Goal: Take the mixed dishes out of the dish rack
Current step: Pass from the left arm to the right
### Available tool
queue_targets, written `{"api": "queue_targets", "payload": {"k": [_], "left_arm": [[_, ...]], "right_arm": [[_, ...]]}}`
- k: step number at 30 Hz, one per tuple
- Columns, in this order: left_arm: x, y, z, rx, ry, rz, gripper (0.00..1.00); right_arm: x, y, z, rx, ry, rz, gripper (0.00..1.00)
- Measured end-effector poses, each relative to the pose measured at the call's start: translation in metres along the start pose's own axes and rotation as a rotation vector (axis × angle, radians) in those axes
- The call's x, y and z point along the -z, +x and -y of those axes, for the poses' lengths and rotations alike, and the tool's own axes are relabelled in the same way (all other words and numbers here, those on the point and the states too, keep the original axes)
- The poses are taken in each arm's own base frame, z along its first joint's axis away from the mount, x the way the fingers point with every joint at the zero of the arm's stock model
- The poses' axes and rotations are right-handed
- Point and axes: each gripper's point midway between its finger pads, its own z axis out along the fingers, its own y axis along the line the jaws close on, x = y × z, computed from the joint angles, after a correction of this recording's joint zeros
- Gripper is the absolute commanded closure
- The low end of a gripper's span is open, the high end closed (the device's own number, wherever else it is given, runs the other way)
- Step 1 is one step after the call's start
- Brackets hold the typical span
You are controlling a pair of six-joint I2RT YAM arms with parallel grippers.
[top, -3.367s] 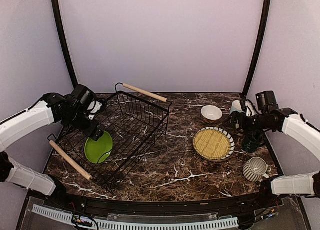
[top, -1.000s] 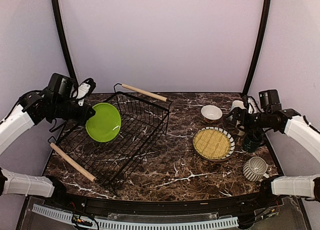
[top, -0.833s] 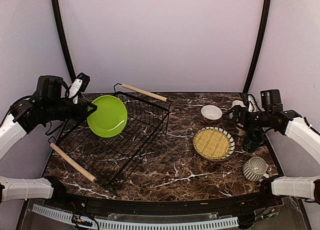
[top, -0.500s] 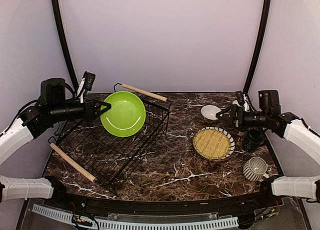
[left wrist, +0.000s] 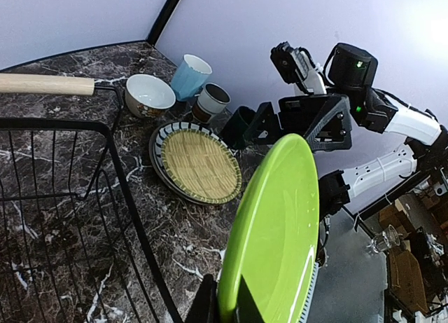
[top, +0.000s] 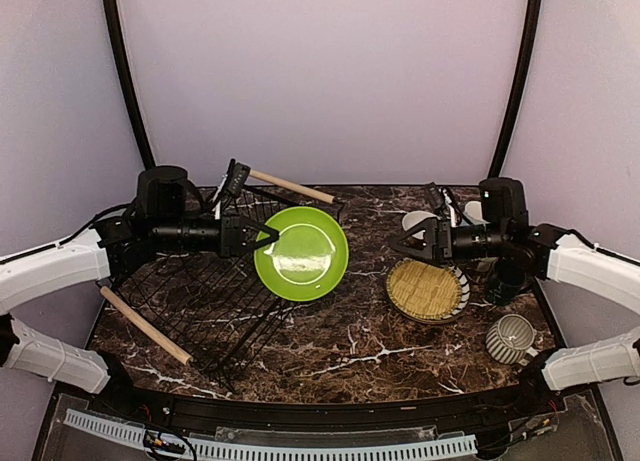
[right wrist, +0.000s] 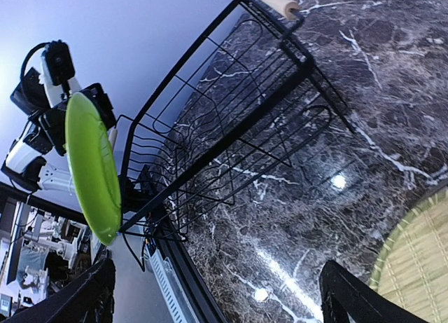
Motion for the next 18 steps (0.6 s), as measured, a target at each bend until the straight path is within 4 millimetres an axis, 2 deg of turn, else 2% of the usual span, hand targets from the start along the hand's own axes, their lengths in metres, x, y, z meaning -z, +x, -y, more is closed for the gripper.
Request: {"api": "queue_targets", "payload": {"k": [5,10,13,15,18], "left_arm": [[-0.021,0.004,0.0,0.002,-0.011,-0.044,0.99],[-0.031,0.001,0.004,-0.009,-0.017,-0.049,0.99],[-0.036,0.002,0.006,-0.014,-0.023,-0.059,0.99],[-0.04,0.003,0.006,-0.016,-0.026,-0.069,0.99],[-0.045,0.005,0.005,-0.018,-0.041,-0.083,0.99]], "right_arm": [[-0.017,0.001,-0.033,0.068,-0.11,-0.011,0.12],[-0.036,0.002,-0.049,0.096,-0.148,-0.049,0.25],[-0.048,0.004,-0.048,0.094,-0.144,-0.074,0.41],[-0.054,0.006,-0.046,0.089,-0.141,-0.09,0.56],[-0.06,0.008,-0.045,0.092,-0.139,-0.106,0.71]]}}
